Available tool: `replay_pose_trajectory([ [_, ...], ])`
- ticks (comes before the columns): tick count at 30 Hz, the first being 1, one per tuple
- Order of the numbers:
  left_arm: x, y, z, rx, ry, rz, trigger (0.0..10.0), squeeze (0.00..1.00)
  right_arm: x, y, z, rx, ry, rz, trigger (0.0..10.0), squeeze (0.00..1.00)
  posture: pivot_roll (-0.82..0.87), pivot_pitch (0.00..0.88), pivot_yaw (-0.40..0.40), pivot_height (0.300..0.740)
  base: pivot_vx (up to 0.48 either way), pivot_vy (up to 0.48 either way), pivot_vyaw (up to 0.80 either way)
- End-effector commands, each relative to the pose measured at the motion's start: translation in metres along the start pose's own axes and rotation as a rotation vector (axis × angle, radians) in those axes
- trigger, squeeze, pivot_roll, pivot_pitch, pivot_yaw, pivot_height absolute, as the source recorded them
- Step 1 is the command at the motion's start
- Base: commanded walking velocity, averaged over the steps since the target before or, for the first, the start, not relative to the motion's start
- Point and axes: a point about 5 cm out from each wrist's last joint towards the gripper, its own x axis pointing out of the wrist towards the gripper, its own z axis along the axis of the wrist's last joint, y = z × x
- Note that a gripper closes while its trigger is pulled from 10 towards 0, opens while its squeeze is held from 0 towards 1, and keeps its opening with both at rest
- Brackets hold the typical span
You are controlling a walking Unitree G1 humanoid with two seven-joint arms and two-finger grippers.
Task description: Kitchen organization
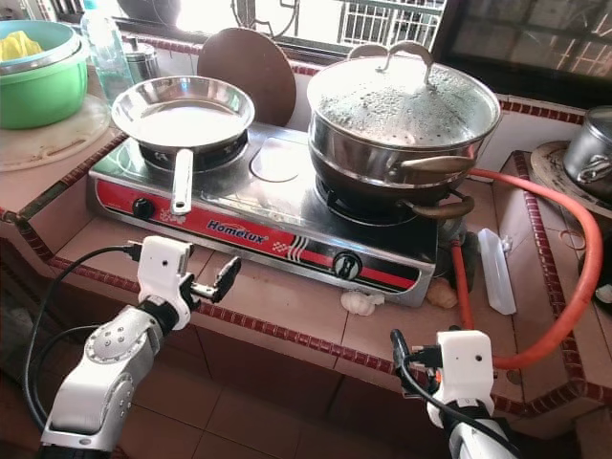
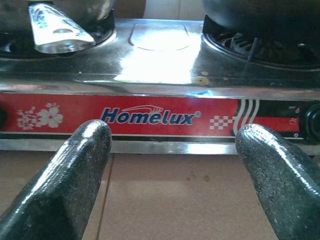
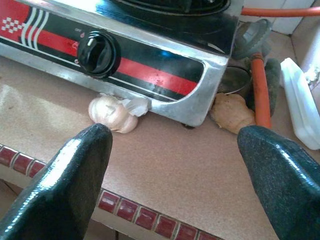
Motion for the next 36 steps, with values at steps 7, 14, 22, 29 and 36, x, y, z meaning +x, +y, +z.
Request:
replay_pose_trajectory([
  [7,0.0014,-0.0039,0.0025,0.008,-0.012,-0.015,10.0,0.00,0.0029,0.0010,0.0066,-0.014,-0.030,0.002,10.0,0.00,0.08,0.000,-0.030,0.740,0.000,0.000,0.00],
  [14,0.0013,-0.0048,0.0022,0.012,-0.013,-0.020,10.0,0.00,0.0032,0.0036,0.0054,-0.004,-0.022,0.006,10.0,0.00,0.07,0.000,-0.031,0.740,0.000,0.000,0.00],
  [22,0.0016,-0.0058,0.0020,0.007,-0.012,-0.027,10.0,0.00,0.0039,0.0032,0.0054,-0.003,-0.016,0.003,10.0,0.00,0.07,0.000,-0.031,0.740,0.000,0.000,-0.47],
  [29,0.0016,-0.0089,0.0031,-0.037,-0.013,-0.053,10.0,0.00,0.0043,0.0035,0.0059,-0.002,-0.016,0.004,10.0,0.00,0.07,0.000,-0.031,0.740,0.000,0.000,-0.75],
  [36,0.0000,-0.0103,0.0091,-0.061,-0.059,-0.073,10.0,0.00,0.0045,0.0030,0.0064,0.007,-0.014,0.005,10.0,0.00,0.07,0.000,-0.032,0.740,0.000,0.000,-0.75],
])
